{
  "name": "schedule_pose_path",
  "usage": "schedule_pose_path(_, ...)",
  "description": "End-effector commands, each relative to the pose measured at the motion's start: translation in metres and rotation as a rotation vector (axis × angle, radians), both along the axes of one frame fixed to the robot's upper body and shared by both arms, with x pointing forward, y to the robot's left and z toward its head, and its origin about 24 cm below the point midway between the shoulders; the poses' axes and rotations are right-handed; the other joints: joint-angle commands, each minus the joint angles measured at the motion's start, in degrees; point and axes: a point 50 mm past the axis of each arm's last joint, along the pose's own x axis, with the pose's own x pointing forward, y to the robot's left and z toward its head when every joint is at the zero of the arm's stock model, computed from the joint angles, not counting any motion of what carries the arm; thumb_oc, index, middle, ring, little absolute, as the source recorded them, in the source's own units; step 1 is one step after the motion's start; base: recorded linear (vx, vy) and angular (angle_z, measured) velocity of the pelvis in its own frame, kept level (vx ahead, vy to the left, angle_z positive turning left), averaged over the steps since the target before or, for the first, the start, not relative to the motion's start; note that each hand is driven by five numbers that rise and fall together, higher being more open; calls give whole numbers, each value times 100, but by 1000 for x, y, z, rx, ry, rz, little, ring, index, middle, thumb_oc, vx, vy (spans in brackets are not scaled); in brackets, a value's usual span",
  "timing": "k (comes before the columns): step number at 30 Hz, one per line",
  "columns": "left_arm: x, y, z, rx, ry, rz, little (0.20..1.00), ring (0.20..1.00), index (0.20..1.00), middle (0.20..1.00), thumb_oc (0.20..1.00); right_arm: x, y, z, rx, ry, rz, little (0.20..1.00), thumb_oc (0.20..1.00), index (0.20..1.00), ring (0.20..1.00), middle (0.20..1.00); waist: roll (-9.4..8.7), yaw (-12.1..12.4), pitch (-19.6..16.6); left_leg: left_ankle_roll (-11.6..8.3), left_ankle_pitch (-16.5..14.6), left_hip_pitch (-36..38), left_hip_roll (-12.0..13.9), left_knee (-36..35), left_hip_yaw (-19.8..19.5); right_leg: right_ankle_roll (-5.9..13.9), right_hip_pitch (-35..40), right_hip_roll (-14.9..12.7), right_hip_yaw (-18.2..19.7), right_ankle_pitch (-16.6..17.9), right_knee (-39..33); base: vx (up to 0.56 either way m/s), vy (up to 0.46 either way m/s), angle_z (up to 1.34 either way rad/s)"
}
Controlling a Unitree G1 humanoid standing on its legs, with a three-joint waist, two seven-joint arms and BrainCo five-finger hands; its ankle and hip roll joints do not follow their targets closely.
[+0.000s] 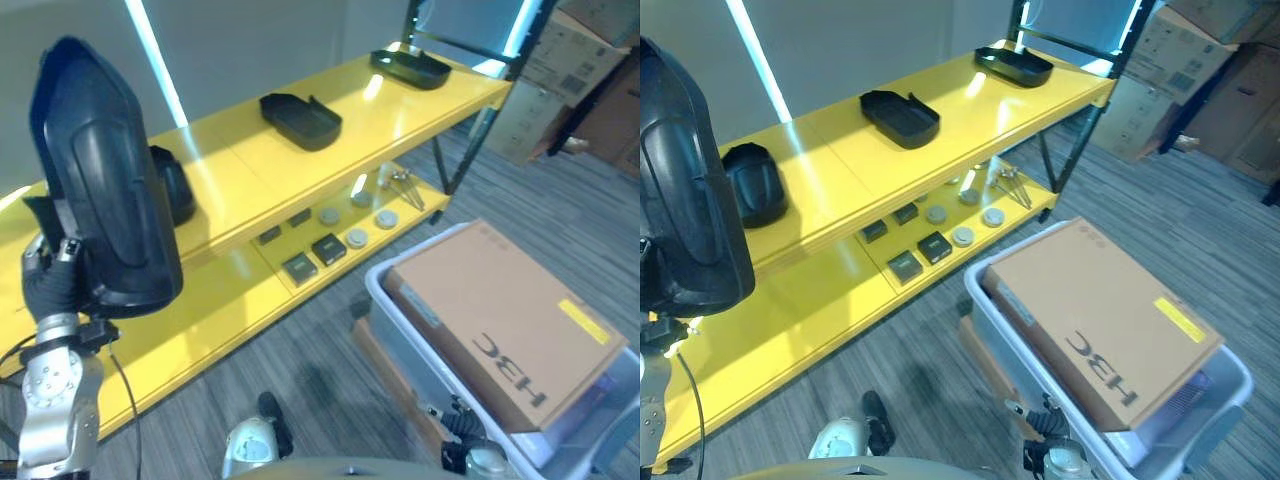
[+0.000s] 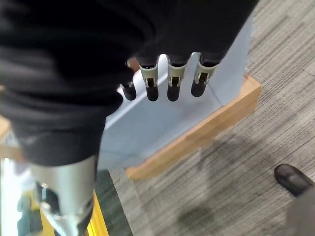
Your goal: Move parts from the plastic box to the shelf.
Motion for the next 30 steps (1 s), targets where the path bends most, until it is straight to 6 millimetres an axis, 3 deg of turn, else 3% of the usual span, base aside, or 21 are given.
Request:
schedule_pose_path(1,8,1,48,112,-210,40,200,200,200,200,200,3,1,-15,-97,150,87,1000,1000,1000,1000,1000,-433,37,-44,-1165,-36,397,534,46,-125,95,-658,189,294,770,-948,-29,167,122)
schedule_pose_path(4,9,-1,47,125,-197,23,200,200,200,200,200,-42,-8,-42,-91,361,34,1000,1000,1000,1000,1000,-340,127,-41,-1170,-26,475,427,-221,-48,70,-546,228,207,694,-969,73,220,113)
schedule_pose_path(7,5,1,43,152,-165,8,200,200,200,200,200,-69,-4,-56,-68,543,57,1000,1000,1000,1000,1000,-254,386,-112,-923,-293,617,21,-511,-369,152,-424,128,227,630,-908,155,338,68)
schedule_pose_path(13,2,4,40,144,-144,-19,200,200,200,200,200,-81,5,-61,-5,647,77,1000,1000,1000,1000,1000,-190,652,-267,-609,-555,673,-506,-667,-684,289,-363,-83,225,408,-600,126,284,22)
schedule_pose_path(14,4,3,40,154,-137,-32,200,200,200,200,200,-83,6,-62,19,645,41,1000,1000,1000,1000,1000,-173,686,-316,-518,-620,645,-632,-675,-755,297,-353,-141,255,258,-372,173,412,25)
schedule_pose_path(17,11,0,39,169,-135,-45,200,200,200,200,200,-86,3,-62,56,624,-10,1000,1000,1000,1000,1000,-78,554,-297,-203,-831,710,-941,-767,-987,422,-834,-518,602,308,1114,128,322,22)
schedule_pose_path(19,13,0,39,165,-134,-45,200,200,200,200,200,-85,2,-62,63,623,-14,1000,1000,1000,1000,1000,-89,468,-251,-145,-878,753,-1032,-813,-1048,493,-1151,-518,885,307,1468,59,141,15)
schedule_pose_path(21,17,-1,40,154,-138,-49,200,200,200,200,200,-85,0,-62,76,612,-21,1000,1000,1000,1000,1000,-109,247,-102,-177,-940,831,-1096,-827,-1264,513,-1602,-114,1335,411,1249,38,15,39)
schedule_pose_path(24,22,-7,44,148,-147,-66,200,200,200,200,200,-82,1,-62,82,597,0,1000,1000,1000,1000,1000,-180,79,61,-266,-1075,1018,-1153,-813,-1512,512,-1861,194,1613,807,238,51,-89,48)
schedule_pose_path(25,22,-8,44,148,-148,-68,200,200,200,200,200,-82,2,-62,83,594,0,1000,1000,1000,1000,1000,-180,55,84,-252,-1107,1027,-1158,-782,-1552,540,-1895,228,1672,903,195,114,-101,65)
schedule_pose_path(26,18,-13,39,139,-148,-79,200,200,200,200,200,-84,7,-63,76,597,37,1000,1000,1000,1000,1000,-214,24,182,-213,-1199,1200,-1139,-845,-1502,692,-1987,80,1689,1316,24,143,-119,51)
schedule_pose_path(30,23,-22,36,116,-116,-117,200,200,200,200,200,-89,3,-64,79,600,17,1000,1000,1000,1000,1000,-286,70,98,-379,-1144,1225,-1077,-898,-1537,599,-1577,251,1600,1341,-792,119,-127,29)
